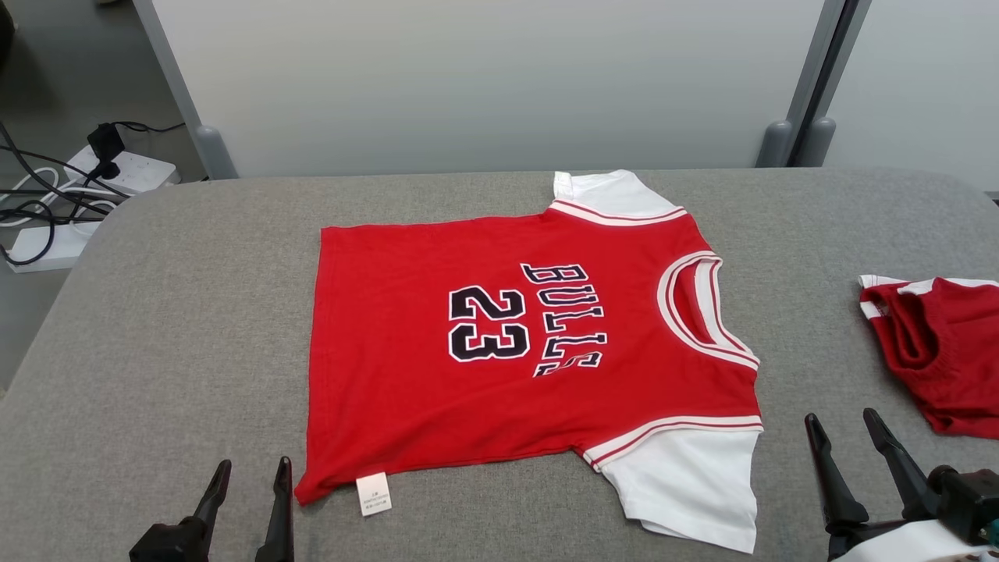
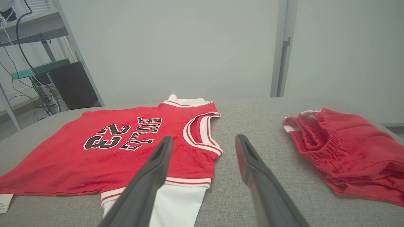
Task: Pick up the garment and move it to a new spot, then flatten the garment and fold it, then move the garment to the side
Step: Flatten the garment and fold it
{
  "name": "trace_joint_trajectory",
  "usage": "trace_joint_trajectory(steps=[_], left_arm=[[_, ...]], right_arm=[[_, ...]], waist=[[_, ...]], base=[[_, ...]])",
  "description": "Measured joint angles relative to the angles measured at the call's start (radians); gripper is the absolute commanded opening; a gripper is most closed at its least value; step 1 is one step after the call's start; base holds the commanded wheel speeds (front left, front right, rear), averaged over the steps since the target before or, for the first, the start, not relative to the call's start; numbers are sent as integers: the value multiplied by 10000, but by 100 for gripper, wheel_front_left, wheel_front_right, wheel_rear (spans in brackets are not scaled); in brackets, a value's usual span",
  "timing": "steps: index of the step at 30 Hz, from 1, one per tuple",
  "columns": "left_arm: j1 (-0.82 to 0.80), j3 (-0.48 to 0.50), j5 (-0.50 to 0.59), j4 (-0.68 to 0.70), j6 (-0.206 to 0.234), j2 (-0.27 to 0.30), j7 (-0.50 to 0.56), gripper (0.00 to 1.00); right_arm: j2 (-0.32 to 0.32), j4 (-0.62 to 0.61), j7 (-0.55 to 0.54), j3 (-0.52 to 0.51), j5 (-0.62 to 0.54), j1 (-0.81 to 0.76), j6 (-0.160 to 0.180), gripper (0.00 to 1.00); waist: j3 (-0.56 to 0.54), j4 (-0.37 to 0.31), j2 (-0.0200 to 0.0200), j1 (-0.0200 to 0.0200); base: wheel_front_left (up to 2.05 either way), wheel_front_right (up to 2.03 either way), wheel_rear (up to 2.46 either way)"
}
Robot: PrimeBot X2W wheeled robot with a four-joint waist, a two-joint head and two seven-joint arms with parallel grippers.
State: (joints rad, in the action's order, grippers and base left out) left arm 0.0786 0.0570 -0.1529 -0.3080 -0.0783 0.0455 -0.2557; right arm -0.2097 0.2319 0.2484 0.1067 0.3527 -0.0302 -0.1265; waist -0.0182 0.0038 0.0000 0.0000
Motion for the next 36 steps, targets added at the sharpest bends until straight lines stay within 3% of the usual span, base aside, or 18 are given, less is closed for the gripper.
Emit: trace_joint_trajectory(steps=[12,23,36], left_arm=[[-1,-44,-159,259,2,0,-2,100],[-15,-453,-251,-240,-13,-4,0,100],[-282,-698,-249,-334,-98,0,0,100]], right_arm=[[144,-205,0,-81,-15,0,0,100],[203,2824,-2,1720,1170,138,2,100],[276,4548,82,2748,2127,1315,2,99]], waist=[[81,-17,0,0],[390,164,0,0],[855,476,0,0]], base=[[0,0,0],[0,0,0],[0,0,0]])
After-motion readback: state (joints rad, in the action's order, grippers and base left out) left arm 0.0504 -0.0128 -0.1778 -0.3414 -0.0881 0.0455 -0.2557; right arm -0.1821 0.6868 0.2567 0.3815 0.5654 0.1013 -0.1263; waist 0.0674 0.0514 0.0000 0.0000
